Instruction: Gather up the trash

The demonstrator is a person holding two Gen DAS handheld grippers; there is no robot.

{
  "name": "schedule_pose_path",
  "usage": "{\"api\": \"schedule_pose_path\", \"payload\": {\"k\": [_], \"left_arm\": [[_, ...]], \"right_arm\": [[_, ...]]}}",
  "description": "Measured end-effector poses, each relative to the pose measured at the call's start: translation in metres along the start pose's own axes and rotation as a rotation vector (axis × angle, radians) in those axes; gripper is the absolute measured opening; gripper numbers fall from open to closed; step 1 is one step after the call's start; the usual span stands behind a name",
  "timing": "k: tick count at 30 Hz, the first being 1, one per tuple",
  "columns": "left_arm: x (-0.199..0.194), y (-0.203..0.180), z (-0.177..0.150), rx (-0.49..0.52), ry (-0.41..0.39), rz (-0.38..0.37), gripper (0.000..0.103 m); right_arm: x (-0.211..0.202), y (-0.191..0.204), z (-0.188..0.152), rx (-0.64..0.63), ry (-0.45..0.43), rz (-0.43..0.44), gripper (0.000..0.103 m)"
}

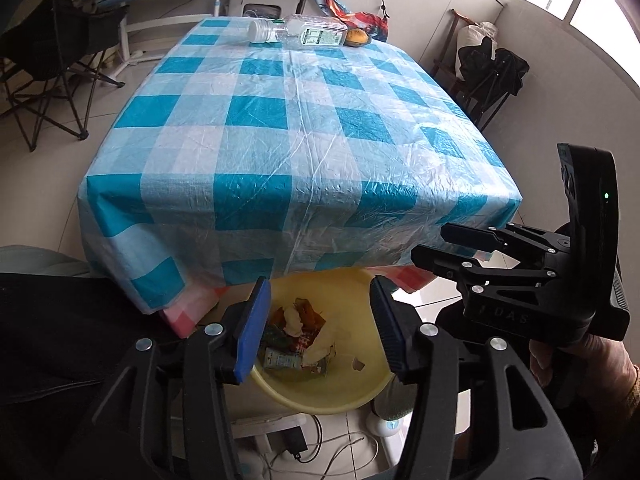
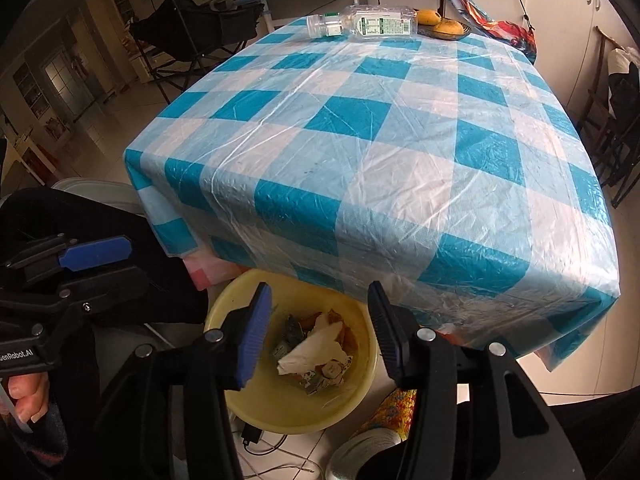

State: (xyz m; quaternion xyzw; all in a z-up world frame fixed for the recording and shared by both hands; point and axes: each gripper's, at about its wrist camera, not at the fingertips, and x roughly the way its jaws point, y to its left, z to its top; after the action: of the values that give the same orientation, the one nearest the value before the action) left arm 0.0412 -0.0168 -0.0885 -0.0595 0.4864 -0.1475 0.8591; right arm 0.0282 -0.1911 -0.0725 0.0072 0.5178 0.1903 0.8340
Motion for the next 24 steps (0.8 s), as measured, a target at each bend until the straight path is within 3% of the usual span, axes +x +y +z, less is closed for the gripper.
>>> {"api": "schedule_pose_path", "payload": {"k": [9,24], "left_arm": [[-0.013,0.008,0.01,-0.041,-0.12,0.084,0.079],[-0.012,0.018,0.016,-0.087,-0.157,0.125,0.087]], "right_arm": [[-0.005,0.006,0.002,-0.032,-0.055,-0.028,0.064],[-0.008,0.002,0.003,-0.024,-0.087,-0.056,0.068]]}}
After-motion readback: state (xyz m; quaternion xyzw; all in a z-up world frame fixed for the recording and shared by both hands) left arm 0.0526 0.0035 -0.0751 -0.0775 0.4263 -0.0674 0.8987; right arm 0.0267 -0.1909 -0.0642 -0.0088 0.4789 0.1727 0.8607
